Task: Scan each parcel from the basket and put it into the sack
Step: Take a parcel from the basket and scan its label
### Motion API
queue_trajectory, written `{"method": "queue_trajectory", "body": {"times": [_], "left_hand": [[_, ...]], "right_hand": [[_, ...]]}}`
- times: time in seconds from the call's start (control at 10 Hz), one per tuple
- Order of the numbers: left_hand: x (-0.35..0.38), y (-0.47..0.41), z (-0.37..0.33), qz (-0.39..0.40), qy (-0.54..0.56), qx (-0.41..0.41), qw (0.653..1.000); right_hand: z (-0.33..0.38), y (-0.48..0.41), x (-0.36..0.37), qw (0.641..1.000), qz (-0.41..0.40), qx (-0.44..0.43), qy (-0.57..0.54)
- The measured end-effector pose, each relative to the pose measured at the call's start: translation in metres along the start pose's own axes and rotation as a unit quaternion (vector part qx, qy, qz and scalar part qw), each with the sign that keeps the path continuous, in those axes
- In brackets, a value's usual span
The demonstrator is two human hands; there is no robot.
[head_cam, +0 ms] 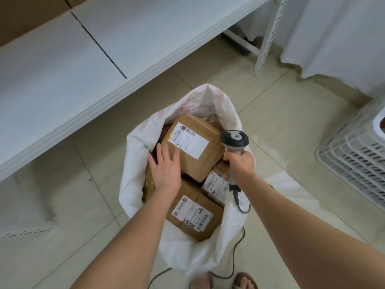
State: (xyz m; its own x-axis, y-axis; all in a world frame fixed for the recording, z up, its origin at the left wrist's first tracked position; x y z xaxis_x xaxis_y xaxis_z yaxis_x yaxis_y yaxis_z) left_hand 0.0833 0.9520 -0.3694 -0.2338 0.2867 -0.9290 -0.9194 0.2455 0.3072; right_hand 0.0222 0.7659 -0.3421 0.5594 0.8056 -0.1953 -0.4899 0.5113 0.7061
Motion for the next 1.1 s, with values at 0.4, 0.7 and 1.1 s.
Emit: {"method": "queue_trajectory", "body": {"times": [0.4,0.7,1.1], "left_hand": [[-0.017,0.011,0.116,0.129,0.234,-0.258,0.928],[-0.055,0.02,0.181,0.078,0.257,-0.354,0.896],[-0.052,0.035,0.221,0.015,0.282,-0.371,0.885]], "right_hand": [[0.002,0.043,0.088,0.995,0.09,0.026,0.027],[0.045,0.075,0.103,0.999,0.018,-0.016,0.045],[0.038,0.082,0.143,0.993,0.098,-0.019,0.07]]}}
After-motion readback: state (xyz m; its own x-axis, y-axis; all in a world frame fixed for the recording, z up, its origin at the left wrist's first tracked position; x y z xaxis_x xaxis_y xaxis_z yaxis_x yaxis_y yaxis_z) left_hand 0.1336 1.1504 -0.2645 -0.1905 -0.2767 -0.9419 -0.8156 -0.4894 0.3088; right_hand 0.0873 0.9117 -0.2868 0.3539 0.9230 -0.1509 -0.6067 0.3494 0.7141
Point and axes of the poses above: each hand's wrist, its own y-axis away from the middle knuckle, its own x-axis out of the palm, z = x × y, the point moved 2 cm from there along -y, towards the middle knuckle, and after that the axes turned 2 degrees about x, right-handed, at the moved point
